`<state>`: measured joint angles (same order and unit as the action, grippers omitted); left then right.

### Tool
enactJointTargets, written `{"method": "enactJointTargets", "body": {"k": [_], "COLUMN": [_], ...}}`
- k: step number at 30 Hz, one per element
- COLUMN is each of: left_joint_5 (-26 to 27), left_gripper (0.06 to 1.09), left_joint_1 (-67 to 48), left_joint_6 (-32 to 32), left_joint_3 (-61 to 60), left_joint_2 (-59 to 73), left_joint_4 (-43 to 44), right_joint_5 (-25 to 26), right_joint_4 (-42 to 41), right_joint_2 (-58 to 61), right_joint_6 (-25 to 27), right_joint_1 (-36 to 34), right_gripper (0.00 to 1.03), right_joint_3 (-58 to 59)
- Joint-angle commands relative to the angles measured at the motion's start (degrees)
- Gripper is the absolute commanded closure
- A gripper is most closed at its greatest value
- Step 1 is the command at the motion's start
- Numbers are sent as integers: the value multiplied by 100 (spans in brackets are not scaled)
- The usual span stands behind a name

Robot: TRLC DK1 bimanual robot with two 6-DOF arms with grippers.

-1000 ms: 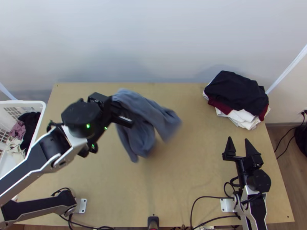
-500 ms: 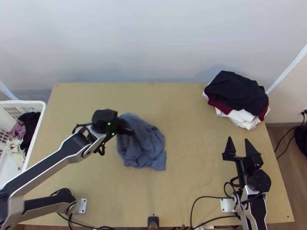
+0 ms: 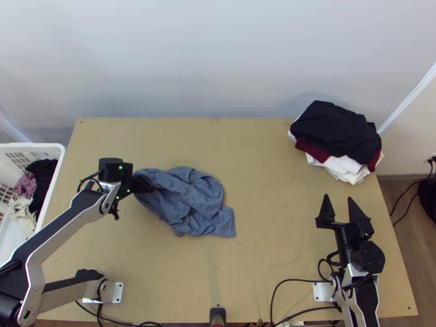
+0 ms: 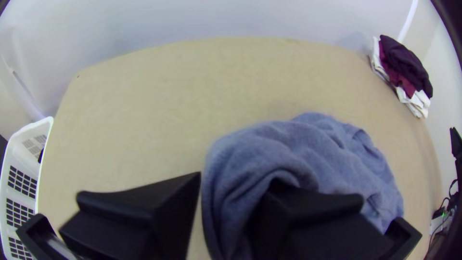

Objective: Fold the t-shirt

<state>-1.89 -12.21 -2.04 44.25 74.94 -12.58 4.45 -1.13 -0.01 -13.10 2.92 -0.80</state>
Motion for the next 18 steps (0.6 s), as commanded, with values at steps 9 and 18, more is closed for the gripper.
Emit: {"method": "enactJointTargets", "body": {"k": [9,18], "left_joint_5": [75,681], "left_gripper": [10,11], "left_joint_1": [184,-168], "left_joint_6": [283,442], "left_joint_3": [1024,2615], "left_joint_2": [-682,-489], "left_joint_4": [-931,-2829], "right_joint_5": [3,-5], "right_joint_4": [104,104], "right_joint_2": [-16,-16], "right_joint_6": [-61,-61], "right_joint_1": [-19,-19], "right_gripper": [5,4], "right_joint_3": [36,36]}}
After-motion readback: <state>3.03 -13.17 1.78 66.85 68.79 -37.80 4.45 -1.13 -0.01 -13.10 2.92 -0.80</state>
